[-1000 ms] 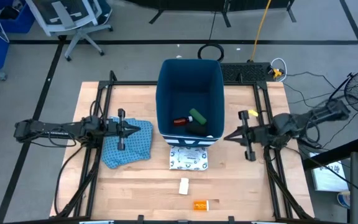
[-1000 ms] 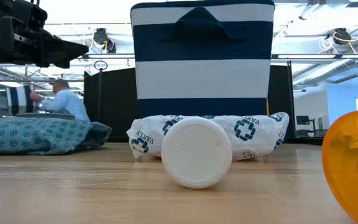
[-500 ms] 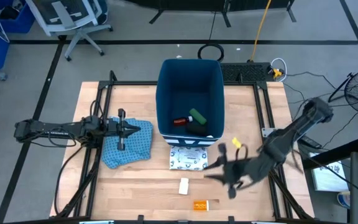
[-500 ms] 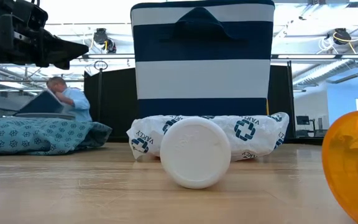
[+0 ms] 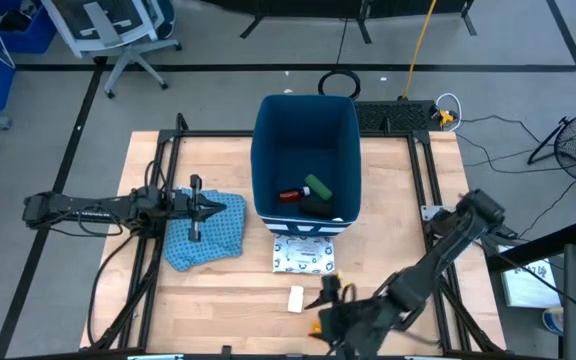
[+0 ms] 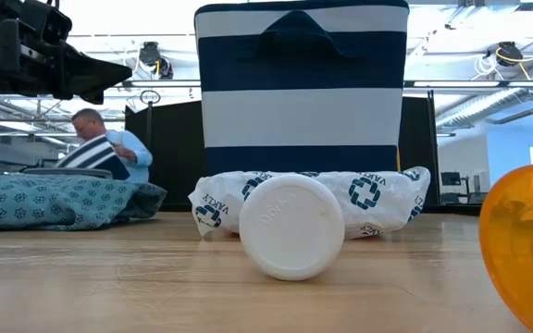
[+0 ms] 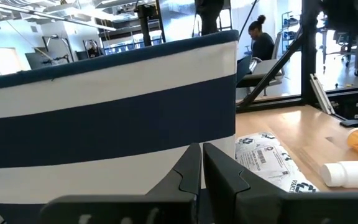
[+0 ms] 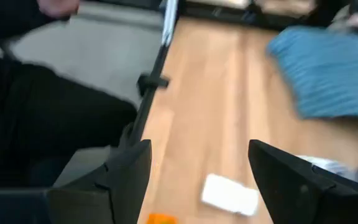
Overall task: Pick & place medical supplies in basket/bin
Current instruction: Put the orange pill bottle into the blue bin
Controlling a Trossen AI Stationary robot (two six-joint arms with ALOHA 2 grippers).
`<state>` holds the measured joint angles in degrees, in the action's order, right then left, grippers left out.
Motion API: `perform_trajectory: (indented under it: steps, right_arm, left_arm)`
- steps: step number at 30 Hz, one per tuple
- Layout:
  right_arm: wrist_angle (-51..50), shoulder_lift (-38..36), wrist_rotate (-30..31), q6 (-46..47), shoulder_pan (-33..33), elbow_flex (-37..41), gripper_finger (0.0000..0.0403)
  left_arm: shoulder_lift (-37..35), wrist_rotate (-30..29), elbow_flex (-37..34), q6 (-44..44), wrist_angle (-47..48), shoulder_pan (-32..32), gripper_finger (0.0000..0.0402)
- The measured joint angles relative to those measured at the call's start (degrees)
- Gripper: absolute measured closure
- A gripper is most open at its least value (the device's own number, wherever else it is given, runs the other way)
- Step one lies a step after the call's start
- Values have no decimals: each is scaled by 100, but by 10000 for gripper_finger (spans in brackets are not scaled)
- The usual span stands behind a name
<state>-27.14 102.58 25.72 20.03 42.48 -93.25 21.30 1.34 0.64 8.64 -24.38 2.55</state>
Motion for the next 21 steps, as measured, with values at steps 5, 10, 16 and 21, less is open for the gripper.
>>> perform_trajectory:
  steps: [5,10,16,21]
  right_arm:
    - [-89,616,-351,532,-4,-64,140]
    - [-439,972,-348,1242,-13,-66,140]
    - [-566,1264,-516,1643,14,-66,140]
    - [-927,1490,-802,1684,77,-66,140]
  left_arm:
    - [2,-1,0,34,-24,0,380]
    - [2,0,4,70,-212,0,380]
    - [0,4,4,203,-291,0,380]
    - [0,4,4,267,-289,-1,380]
